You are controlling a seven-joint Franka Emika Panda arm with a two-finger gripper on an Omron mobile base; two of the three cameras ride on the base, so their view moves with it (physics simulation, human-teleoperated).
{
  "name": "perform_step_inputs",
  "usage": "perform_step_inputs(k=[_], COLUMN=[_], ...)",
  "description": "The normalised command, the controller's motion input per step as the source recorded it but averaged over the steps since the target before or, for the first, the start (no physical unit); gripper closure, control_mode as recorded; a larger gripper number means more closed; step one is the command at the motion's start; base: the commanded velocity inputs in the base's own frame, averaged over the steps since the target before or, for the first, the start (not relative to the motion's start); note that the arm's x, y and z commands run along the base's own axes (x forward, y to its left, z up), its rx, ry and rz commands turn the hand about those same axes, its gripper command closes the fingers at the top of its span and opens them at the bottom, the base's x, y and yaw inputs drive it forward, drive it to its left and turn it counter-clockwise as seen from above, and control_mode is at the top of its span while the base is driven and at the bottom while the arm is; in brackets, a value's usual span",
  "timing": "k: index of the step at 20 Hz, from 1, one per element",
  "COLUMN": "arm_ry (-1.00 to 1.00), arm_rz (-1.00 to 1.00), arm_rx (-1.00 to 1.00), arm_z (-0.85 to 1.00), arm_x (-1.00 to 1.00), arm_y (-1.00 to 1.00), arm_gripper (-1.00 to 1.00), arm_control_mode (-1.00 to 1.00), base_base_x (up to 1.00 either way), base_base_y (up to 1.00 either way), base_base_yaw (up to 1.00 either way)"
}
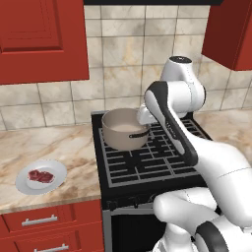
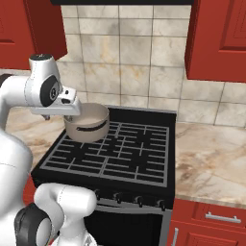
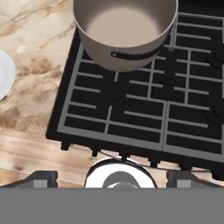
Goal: Retrieve the frozen meat and place it in the pot on a burner. Then turn the burner on.
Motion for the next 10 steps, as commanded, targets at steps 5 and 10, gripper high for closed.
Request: perform_step_inputs(k=[5, 10], arm_ry=[0.00, 0.00], arm_rz=[0.11, 0.12], arm_rx=[0.00, 0.00], arm_z=[-0.01, -0.01], arm_x=[-0.26, -0.23], arm_y=[0.52, 0.48], arm_gripper=[-1.00, -1.00], arm_control_mode=[-1.00, -1.00], base_base_x=[0.00, 0.00], base_base_y=[0.00, 0.00], base_base_yaw=[0.00, 0.00])
